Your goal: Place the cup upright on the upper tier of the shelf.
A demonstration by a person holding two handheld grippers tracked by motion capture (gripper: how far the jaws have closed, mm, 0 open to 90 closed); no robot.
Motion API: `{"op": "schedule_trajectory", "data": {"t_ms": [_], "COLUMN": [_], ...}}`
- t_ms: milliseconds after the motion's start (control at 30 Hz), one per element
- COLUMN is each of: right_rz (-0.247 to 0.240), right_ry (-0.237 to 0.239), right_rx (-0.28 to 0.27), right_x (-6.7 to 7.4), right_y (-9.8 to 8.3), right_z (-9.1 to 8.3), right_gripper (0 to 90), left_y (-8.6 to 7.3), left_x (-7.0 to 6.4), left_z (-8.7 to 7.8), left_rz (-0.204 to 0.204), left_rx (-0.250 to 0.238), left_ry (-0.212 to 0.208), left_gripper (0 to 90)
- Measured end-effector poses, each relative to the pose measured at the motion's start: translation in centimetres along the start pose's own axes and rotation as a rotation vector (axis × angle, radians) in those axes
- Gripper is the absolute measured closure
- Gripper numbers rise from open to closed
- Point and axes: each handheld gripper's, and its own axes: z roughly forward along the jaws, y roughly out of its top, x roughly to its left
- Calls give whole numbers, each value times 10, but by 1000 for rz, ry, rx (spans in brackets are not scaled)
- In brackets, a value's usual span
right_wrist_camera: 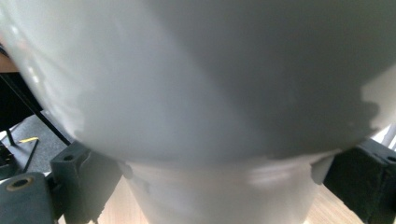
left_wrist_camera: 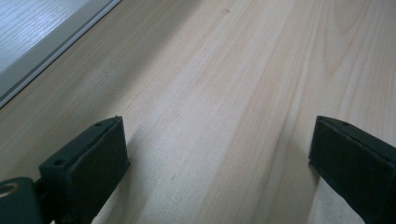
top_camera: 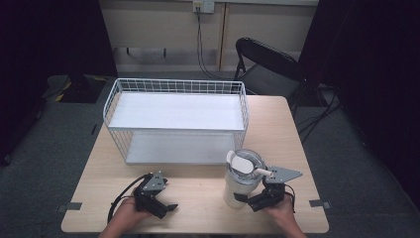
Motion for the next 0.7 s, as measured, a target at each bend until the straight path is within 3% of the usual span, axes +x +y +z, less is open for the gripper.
{"op": "schedule_trajectory", "data": {"t_ms": [333, 433, 533, 700], "right_rz": [-15, -23, -52, -74], "right_ry": [33, 12, -39, -67], "right_rx": [-10, -18, -19, -18], "right_x": [-4, -1, 7, 13], "right_y": [0, -1, -1, 0], "right_z": [3, 2, 1, 1], "right_gripper": [71, 81, 93, 97], "left_y": [0, 0, 0, 0], "left_x": [0, 0, 0, 0], "left_z": [0, 0, 0, 0], "left_rz": [-1, -1, -1, -1], "left_rx": [-1, -1, -1, -1], "left_ry": [0, 0, 0, 0], "left_gripper": [37, 38, 37, 38]}}
